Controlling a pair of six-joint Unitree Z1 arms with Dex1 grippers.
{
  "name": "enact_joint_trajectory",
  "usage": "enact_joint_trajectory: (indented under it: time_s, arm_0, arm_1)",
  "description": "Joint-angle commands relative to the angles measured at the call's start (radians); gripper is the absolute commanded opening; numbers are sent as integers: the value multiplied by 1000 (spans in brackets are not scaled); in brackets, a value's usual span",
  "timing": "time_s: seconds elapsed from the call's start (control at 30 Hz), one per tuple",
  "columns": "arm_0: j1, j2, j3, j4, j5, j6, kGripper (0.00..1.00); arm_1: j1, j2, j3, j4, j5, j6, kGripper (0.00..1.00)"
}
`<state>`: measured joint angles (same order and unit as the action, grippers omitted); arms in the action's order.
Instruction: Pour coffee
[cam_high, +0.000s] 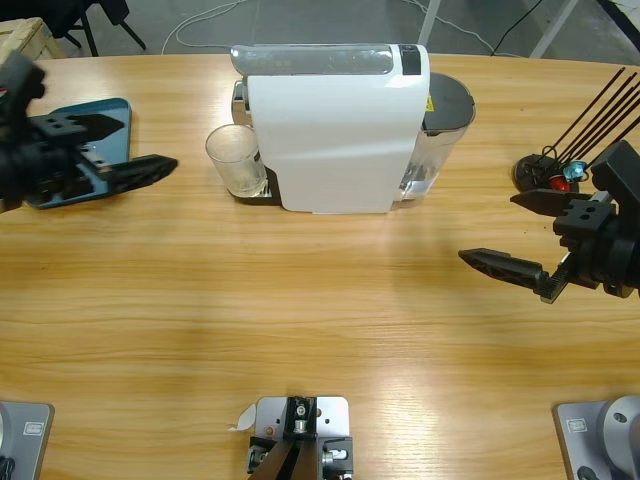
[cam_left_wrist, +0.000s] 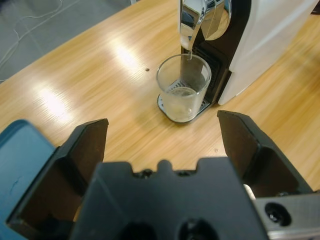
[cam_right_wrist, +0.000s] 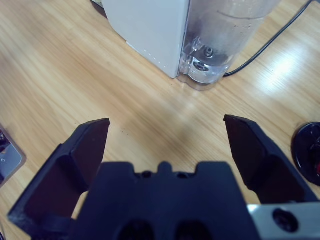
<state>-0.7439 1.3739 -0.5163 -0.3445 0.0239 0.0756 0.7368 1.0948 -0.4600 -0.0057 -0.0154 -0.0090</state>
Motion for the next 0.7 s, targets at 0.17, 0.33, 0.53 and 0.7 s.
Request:
enact_joint_trajectory:
  time_s: [0.17,0.33,0.53,0.7]
  arm_0:
    - [5,196,-62,-14,-87,13,983]
    - [9,266,-102,-21,-107,24,990]
    - [11,326,-153,-42,-110,16,987]
    - [17,349,-178,-41,-108,15,987]
  arm_1:
    - [12,33,27,-23,-2,6,1000]
    - [12,34,26,-27,-5,6,1000]
    - [12,31,27,-28,-5,6,1000]
    - [12,32,29,-34,-6,6,1000]
